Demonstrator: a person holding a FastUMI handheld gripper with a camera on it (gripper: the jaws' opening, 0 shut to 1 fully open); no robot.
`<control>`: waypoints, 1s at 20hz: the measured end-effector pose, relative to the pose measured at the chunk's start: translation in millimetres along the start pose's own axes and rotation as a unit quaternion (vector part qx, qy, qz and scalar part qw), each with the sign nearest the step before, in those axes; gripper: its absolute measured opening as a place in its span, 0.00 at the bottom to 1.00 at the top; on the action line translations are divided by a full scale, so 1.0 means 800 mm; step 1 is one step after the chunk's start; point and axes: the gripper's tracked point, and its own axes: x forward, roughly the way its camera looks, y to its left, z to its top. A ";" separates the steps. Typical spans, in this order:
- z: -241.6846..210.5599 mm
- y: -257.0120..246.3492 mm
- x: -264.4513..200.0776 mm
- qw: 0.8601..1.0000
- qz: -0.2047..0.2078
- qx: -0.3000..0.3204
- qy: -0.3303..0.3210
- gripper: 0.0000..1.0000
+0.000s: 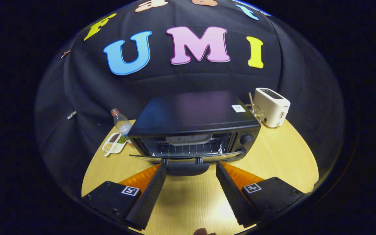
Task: Open the toaster oven, put the food inside, and close the toaster oven door.
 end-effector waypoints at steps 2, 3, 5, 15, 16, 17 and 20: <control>0.004 -0.006 -0.018 1.000 -0.003 0.001 -0.013 0.99; 0.010 -0.009 -0.026 1.000 -0.003 0.000 -0.023 0.99; 0.026 -0.014 -0.037 0.999 -0.003 -0.002 -0.044 0.99; 0.181 -0.083 -0.184 0.974 -0.007 -0.038 -0.223 0.99; 0.192 -0.090 -0.200 0.972 -0.008 -0.041 -0.233 0.98; 0.200 -0.098 -0.214 0.969 -0.009 -0.043 -0.241 0.98; 0.216 -0.118 -0.254 0.965 -0.009 -0.045 -0.259 0.99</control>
